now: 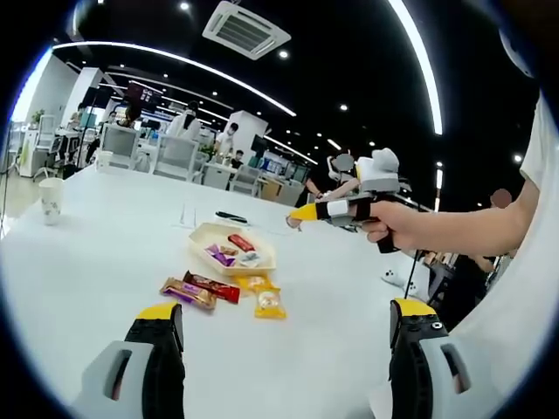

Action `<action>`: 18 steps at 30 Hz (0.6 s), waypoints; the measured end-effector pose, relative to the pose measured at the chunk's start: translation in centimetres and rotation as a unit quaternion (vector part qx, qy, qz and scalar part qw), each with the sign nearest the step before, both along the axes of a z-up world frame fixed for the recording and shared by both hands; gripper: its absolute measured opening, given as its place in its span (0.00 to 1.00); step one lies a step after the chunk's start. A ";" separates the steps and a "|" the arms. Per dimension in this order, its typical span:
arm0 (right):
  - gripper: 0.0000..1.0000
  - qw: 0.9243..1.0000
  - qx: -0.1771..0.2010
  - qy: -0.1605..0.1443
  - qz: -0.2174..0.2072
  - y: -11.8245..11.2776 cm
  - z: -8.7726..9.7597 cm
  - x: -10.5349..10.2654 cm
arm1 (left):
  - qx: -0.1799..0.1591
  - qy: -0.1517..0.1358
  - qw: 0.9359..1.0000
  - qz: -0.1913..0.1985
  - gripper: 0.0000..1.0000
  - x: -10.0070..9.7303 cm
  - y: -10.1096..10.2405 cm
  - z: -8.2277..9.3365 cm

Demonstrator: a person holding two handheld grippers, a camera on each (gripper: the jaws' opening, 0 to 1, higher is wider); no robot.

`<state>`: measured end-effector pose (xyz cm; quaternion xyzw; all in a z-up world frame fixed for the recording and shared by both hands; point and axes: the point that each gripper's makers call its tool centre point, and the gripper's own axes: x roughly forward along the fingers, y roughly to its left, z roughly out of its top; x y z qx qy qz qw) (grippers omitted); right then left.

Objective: Place the target food into the container with the food tongs after gripping and lifting it, then release it inside without dropping or visibly crushing the food.

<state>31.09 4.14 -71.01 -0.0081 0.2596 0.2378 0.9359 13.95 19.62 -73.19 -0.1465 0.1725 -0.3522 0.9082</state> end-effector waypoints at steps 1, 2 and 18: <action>0.18 1.000 0.001 0.001 -0.001 0.0 -0.1 0.1 | 0.000 0.001 1.000 -0.001 0.99 0.0 0.0 -0.1; 0.18 1.000 0.001 0.001 -0.002 0.0 -0.1 0.1 | 0.000 0.001 1.000 -0.001 0.99 0.1 0.0 -0.1; 0.18 1.000 0.012 0.003 -0.024 0.3 -0.6 1.7 | -0.004 0.018 1.000 -0.010 0.99 1.0 0.5 -1.0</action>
